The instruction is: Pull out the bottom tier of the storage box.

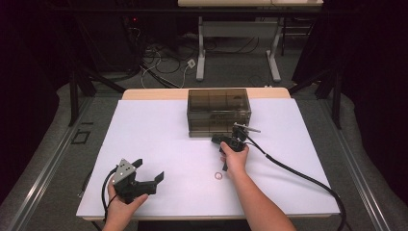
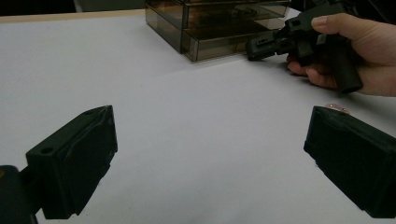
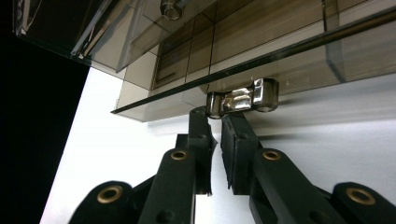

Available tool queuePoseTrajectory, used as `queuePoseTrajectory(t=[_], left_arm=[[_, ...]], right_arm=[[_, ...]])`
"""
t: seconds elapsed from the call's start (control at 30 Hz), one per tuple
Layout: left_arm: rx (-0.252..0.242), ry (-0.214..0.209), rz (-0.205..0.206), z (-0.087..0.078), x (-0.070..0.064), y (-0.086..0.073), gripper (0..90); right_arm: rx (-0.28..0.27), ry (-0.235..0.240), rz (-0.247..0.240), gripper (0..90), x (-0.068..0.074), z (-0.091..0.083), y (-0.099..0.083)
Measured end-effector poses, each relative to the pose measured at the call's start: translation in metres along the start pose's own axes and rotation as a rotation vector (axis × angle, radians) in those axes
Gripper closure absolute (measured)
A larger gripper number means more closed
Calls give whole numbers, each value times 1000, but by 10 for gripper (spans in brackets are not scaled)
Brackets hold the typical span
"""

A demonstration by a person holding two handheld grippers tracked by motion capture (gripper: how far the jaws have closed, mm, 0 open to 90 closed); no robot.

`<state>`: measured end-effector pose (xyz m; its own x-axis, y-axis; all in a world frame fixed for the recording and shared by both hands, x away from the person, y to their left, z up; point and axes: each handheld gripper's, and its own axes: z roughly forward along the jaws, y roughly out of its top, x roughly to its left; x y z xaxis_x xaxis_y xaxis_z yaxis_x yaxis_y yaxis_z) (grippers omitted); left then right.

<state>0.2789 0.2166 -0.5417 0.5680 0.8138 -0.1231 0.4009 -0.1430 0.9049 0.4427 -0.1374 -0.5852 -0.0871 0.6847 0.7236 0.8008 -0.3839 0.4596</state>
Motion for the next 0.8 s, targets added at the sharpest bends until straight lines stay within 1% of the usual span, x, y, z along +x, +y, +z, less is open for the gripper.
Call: queuePoseTrajectory(t=[0.03, 0.13, 0.17, 0.43, 0.53, 0.67, 0.7, 0.73, 0.8], left_arm=[[-1, -2, -3, 0, 0, 0, 25], [-2, -2, -6, 0, 0, 0, 25], [-2, -2, -6, 0, 0, 0, 25], [-1, -2, -4, 0, 0, 0, 25], [-2, -1, -4, 0, 0, 0, 25], [-1, 0, -4, 0, 0, 0, 25], [-2, 0, -3, 0, 0, 0, 25], [-1, -1, -3, -1, 0, 0, 25], [0, -1, -3, -1, 0, 0, 25]], right_arm=[[10, -2, 5, 833, 1, -1, 0], [13, 0, 3, 833, 1, -1, 0], [15, 4, -10, 833, 0, -1, -1], [16, 1, -9, 833, 1, -2, -2], [17, -1, -21, 832, 0, -3, -3], [15, -1, -17, 832, 1, -3, -3], [11, 1, -6, 829, 2, -3, -3], [13, -11, -20, 822, 2, -4, -4], [10, -10, -24, 810, 3, -4, -4]])
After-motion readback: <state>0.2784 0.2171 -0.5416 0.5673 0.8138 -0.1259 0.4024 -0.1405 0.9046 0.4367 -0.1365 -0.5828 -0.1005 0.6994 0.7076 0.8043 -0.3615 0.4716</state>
